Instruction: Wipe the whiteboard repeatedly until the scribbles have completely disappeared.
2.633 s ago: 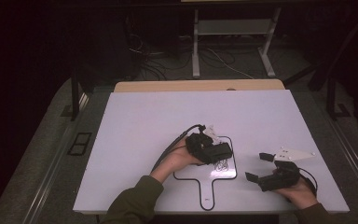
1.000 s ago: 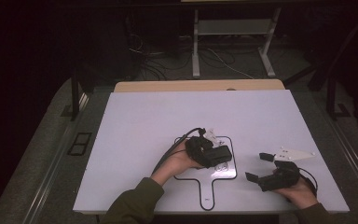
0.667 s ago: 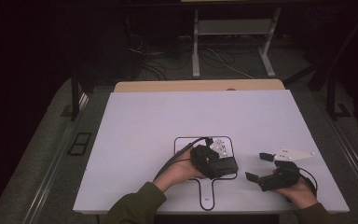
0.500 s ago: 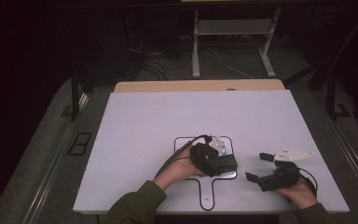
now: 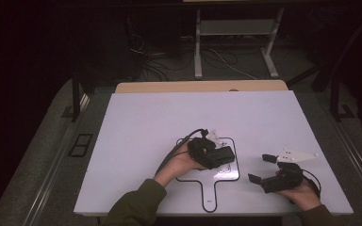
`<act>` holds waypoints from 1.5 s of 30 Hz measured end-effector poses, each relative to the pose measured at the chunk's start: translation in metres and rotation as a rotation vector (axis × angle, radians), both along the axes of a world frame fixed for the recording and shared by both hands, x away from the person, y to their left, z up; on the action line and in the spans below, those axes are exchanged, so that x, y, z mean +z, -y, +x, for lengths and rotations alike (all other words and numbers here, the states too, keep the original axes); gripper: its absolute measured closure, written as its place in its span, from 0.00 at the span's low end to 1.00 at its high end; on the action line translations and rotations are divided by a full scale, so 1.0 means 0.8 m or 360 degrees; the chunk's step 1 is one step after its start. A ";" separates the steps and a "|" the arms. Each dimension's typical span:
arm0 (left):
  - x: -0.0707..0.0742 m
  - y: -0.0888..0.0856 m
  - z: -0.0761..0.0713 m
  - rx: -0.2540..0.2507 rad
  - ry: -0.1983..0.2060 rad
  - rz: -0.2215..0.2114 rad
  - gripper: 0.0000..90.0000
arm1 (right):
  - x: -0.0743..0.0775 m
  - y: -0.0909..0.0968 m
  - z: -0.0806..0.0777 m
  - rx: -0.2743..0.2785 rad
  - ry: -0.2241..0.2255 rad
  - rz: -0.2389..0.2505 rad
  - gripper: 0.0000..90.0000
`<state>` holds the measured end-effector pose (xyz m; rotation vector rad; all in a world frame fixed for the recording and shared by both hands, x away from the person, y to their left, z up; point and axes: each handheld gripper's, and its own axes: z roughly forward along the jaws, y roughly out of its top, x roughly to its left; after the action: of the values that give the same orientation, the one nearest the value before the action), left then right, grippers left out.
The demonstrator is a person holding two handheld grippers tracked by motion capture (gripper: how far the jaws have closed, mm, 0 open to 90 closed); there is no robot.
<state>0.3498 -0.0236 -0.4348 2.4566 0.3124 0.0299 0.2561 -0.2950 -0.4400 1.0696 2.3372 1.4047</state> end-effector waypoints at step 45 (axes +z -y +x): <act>-0.003 0.017 -0.009 -0.0036 0.0003 -0.0047 0.43 | 0.002 0.002 -0.001 -0.0004 0.0008 0.0009 0.00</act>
<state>0.3428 -0.0375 -0.4372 2.4302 0.2826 0.0179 0.2555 -0.2970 -0.4387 1.0689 2.3287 1.4124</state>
